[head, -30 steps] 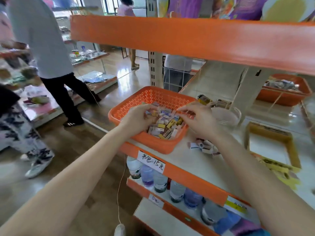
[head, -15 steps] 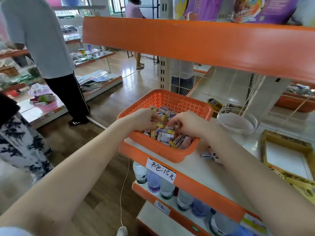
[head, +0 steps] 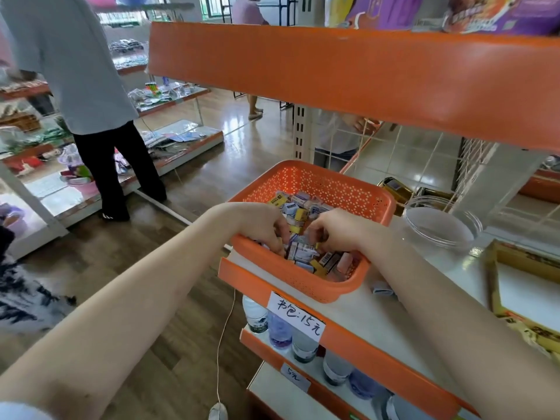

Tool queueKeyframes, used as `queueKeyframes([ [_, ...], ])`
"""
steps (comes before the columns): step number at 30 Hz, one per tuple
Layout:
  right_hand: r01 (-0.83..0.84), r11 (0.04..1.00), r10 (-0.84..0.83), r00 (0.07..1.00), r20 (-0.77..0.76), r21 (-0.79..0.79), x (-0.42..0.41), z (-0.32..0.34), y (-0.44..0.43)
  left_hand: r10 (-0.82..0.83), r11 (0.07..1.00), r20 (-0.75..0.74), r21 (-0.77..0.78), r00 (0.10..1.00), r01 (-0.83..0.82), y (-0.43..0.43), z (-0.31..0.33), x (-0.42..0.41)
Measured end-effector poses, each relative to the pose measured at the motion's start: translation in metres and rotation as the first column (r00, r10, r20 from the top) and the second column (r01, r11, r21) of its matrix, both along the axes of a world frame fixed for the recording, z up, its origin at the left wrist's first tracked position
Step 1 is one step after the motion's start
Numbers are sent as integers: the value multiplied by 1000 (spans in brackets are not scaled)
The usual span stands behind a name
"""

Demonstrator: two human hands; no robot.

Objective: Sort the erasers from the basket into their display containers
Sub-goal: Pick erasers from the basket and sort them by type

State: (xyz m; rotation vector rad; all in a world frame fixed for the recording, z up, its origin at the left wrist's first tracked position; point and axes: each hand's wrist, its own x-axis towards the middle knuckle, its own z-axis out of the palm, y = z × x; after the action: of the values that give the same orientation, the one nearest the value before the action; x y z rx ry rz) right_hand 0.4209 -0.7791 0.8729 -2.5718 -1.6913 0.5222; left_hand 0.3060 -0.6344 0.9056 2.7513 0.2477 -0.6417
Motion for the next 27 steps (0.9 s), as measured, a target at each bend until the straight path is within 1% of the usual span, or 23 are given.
queueKeyframes([
  [3, 6, 999, -6, 1000, -4, 32, 0, 0, -2, -1, 1000, 18, -19, 1000, 1, 1, -2, -3],
  [7, 26, 989, -29, 999, 17, 145, -3, 4, -2, -1, 1000, 6, 11, 1000, 1, 0, -4, -5],
  [11, 45, 977, -47, 999, 5, 209, -3, 5, -4, -2, 1000, 11, 26, 1000, 2, -2, -5, -1],
  [14, 62, 956, -68, 998, 9, 285, -3, 5, -7, -1, 1000, 116, -13, 993, 3, -3, -5, -3],
  [17, 66, 909, -84, 996, 26, 412, -4, 9, -13, 55, 997, 264, -67, 963, -39, -2, -8, -9],
  [20, 134, 830, -145, 989, -22, 542, -5, 20, -27, 119, 986, 414, -157, 902, -58, -6, -6, -15],
  [22, 192, 777, -198, 979, -57, 599, -3, 26, -41, 173, 972, 495, -227, 852, -66, -14, -2, -16],
  [24, 243, 730, -241, 966, -93, 639, 0, 29, -59, 216, 962, 575, -263, 789, -71, -26, 2, -11],
  [26, 297, 690, -285, 950, -129, 660, 2, 30, -79, 245, 948, 616, -313, 749, -53, -40, 2, -2],
  [27, 326, 674, -311, 939, -146, 663, 4, 30, -90, 254, 940, 615, -338, 747, -41, -48, 2, 4],
])
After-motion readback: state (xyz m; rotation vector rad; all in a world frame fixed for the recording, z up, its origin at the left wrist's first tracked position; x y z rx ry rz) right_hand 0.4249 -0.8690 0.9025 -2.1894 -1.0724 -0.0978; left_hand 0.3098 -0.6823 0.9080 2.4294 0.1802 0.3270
